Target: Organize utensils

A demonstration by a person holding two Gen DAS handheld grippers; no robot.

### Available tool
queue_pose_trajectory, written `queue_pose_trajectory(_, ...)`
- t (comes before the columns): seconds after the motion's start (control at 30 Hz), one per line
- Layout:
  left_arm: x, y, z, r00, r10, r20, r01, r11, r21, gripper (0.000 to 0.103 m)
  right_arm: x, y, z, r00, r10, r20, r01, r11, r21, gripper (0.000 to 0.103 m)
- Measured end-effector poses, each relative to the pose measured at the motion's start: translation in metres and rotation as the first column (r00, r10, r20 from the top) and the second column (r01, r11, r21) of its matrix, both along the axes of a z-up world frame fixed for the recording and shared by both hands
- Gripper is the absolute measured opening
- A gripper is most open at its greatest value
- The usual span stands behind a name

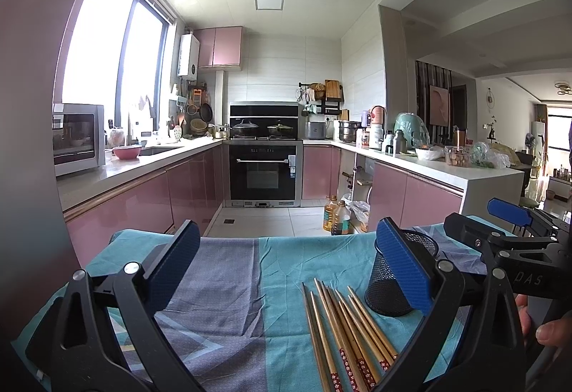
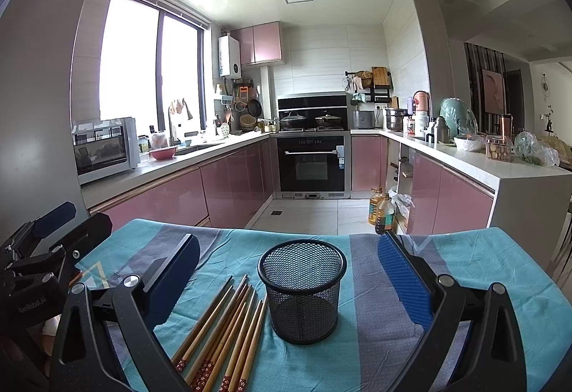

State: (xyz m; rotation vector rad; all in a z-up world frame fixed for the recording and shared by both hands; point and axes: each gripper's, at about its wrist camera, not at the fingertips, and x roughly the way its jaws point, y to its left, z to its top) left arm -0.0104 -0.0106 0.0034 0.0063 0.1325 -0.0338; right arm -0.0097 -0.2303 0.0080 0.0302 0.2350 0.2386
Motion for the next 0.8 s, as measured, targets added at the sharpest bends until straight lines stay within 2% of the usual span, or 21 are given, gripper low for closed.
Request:
queue_pose_trajectory(0.53,0.002,0.001,-0.006,1.000,-0.003,-0.029,0.003,1.000,0.002,0.097,-0.002,0.004,-0.004,0.999,0.023,-0.030,-0.023,1.000,0.012,0.096)
queue_pose_trajectory(0.67,0.006,0.005,-0.008,0.998,-0.008,-0.066,0.009,1.000,0.010,0.097,-0.002,0.007,-0.008,0.996,0.059,-0.071,-0.058,0.998,0.006,0.096)
queue_pose_trajectory(0.8,0.016,0.007,-0.018,0.989,-0.021,-0.144,0.027,0.999,0.038,0.097,0.001,0.016,-0.020,0.983,0.103,-0.152,-0.107,0.994,-0.017,0.096)
